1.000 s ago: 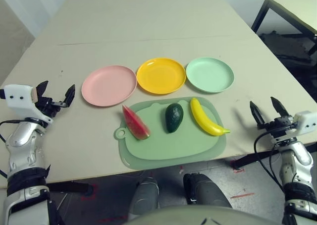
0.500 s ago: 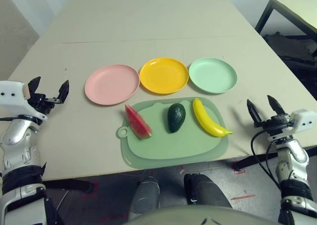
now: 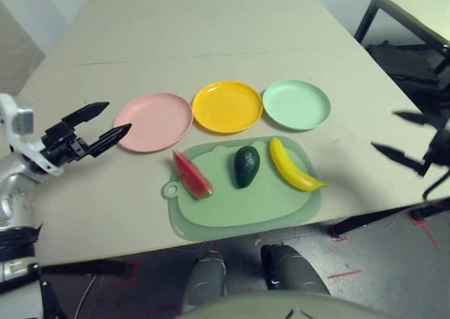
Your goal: Place the fruits into color-matched plates.
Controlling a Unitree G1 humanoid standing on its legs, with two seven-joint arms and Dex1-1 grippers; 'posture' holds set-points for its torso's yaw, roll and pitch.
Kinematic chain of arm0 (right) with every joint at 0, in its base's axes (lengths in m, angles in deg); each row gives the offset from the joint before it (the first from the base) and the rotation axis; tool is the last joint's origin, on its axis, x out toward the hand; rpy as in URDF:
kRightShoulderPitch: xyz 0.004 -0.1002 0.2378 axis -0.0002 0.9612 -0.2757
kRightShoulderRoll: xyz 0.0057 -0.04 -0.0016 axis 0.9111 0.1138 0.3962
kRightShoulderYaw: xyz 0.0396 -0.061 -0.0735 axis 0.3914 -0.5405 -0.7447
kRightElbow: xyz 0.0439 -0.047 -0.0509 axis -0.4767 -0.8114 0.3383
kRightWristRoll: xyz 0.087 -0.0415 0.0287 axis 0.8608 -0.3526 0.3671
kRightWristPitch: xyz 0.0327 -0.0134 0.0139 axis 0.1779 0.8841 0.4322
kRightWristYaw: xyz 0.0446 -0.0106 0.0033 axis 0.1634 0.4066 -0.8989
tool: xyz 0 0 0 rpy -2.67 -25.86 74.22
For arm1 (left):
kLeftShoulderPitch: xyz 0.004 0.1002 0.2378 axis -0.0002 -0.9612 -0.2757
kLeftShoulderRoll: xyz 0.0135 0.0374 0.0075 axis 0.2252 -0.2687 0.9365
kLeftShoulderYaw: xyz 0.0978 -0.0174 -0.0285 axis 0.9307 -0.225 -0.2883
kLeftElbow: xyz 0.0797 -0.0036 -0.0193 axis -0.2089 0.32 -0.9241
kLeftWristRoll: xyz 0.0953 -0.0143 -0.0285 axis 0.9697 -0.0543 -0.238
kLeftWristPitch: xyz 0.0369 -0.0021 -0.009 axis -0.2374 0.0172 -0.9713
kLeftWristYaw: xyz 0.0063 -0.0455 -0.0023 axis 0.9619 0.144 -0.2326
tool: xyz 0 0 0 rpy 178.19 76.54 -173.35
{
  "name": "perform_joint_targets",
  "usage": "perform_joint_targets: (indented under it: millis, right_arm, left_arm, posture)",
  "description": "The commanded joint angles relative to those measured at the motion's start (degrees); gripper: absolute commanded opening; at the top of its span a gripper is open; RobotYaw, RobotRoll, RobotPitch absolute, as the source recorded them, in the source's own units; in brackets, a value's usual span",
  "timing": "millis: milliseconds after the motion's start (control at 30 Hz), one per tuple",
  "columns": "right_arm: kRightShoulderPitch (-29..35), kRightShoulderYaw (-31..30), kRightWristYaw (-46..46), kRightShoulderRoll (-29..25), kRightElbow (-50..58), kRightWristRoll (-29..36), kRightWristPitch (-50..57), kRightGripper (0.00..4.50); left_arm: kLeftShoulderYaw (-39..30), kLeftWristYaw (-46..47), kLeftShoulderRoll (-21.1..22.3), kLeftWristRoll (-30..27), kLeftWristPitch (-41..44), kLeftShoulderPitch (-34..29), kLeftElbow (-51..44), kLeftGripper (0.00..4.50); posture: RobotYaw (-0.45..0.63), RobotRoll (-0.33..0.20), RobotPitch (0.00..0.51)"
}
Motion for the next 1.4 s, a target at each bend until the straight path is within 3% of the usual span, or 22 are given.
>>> perform_joint_targets:
  millis: [33, 133, 267, 400, 600, 933, 1400]
  right_arm:
    - [-8.68, -10.73, -6.67, 3.67, -4.37, -8.43, -5.58, 4.5]
    - [-14.32, -17.5, -14.54, 5.93, -4.79, -10.35, -4.72, 4.5]
    - [-20.39, -22.97, -19.27, 10.54, -13.37, -15.88, -18.31, 4.5]
    - [-23.69, -25.97, -21.1, 13.51, -18.68, -18.87, -24.36, 4.5]
    - [-23.63, -28.91, -21.36, 16.79, -19.27, -21.05, -29.08, 4.5]
    - [-24.16, -31.78, -17.71, 22.0, -18.69, -28.33, -26.93, 4.5]
    - [-21.65, -35.88, -18.39, 24.75, -21.24, -32.18, -29.93, 4.5]
  left_arm:
    - [4.68, -6.05, 2.46, 2.03, 1.08, -3.53, -5.7, 4.48]
    - [7.05, -8.61, 2.89, 2.01, 1.45, -5.01, -10.6, 4.48]
    - [8.42, -7.8, 1.76, 1.69, 2.2, -5.25, -15.82, 4.48]
    - [7.94, -5.66, 1.38, 1.21, 3.77, -5.47, -18.71, 4.48]
    - [7.74, -5.55, 1.95, 1.66, 4.35, -6.02, -19.38, 4.48]
    - [10.93, -5.63, -0.04, 2.14, 3.93, -4.35, -20.46, 4.48]
    - [10.54, -5.82, -0.16, 1.36, 4.27, -4.5, -22.05, 4.48]
  posture:
    - [0.03, 0.0, 0.113]
    - [0.06, 0.0, 0.117]
    - [0.1, 0.0, 0.127]
    - [0.1, 0.0, 0.134]
    - [0.1, 0.0, 0.139]
    - [0.07, 0.0, 0.14]
    - [0.1, 0.0, 0.15]
